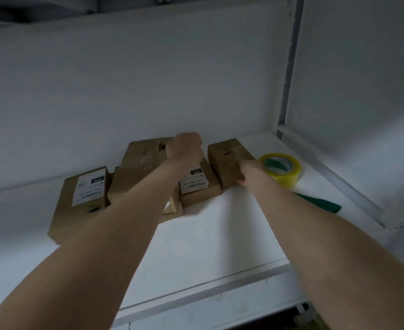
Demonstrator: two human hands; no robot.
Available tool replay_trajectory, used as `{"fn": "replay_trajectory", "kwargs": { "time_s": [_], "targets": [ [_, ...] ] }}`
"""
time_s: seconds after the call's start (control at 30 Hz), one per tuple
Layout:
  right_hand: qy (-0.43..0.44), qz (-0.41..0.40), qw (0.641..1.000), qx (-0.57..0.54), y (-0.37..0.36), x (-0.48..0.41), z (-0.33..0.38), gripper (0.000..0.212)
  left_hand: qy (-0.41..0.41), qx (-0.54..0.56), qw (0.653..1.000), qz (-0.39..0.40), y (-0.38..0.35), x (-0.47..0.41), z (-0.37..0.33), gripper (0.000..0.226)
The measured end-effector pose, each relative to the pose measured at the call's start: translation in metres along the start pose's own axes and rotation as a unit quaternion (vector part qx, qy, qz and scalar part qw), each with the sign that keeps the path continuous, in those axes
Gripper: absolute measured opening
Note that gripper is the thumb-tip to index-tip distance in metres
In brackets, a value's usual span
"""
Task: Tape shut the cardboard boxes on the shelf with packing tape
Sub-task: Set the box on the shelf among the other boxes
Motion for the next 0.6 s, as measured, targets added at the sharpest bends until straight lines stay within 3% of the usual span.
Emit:
{"fn": "replay_trajectory", "kwargs": {
  "time_s": [0.07,0.13,0.2,0.3,0.4,0.5,0.6],
  "targets": [
    [0.013,-0.028,0.993,0.110,0.000,0.007,0.005,0.037,0.030,0.048,0.998,-0.006,0.014,0.000,0.024,0.033],
    [0.053,-0.114,0.969,0.211,0.006,0.021,0.018,0.040,0.062,0.105,0.993,-0.008,0.025,0.001,0.050,0.040],
    [0.132,-0.134,0.962,0.197,-0.002,0.039,0.034,0.039,0.094,0.127,0.987,-0.016,0.033,0.006,0.076,0.046],
    [0.197,-0.018,0.963,0.185,-0.045,0.062,0.048,0.034,0.150,0.133,0.980,0.011,0.034,0.019,0.111,0.061],
    [0.111,0.143,0.968,0.173,-0.097,0.086,0.040,0.063,0.198,0.195,0.959,0.062,0.025,0.032,0.140,0.067],
    [0.054,0.183,0.967,0.166,-0.132,0.098,0.028,0.081,0.182,0.228,0.951,0.101,0.019,0.044,0.156,0.045],
    [0.068,0.201,0.963,0.164,-0.158,0.109,0.026,0.063,0.166,0.234,0.950,0.123,0.017,0.056,0.167,0.044]
  ]
}}
Point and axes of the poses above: each hand's wrist, its own x-axis away from the middle knuckle, its own y-axis out of the back of the hand, z = x × y, the point moved 6 cm from there along -x, towards the middle knuckle, and after that the axes turned 3 degrees about -y, right-handed, at the moved point
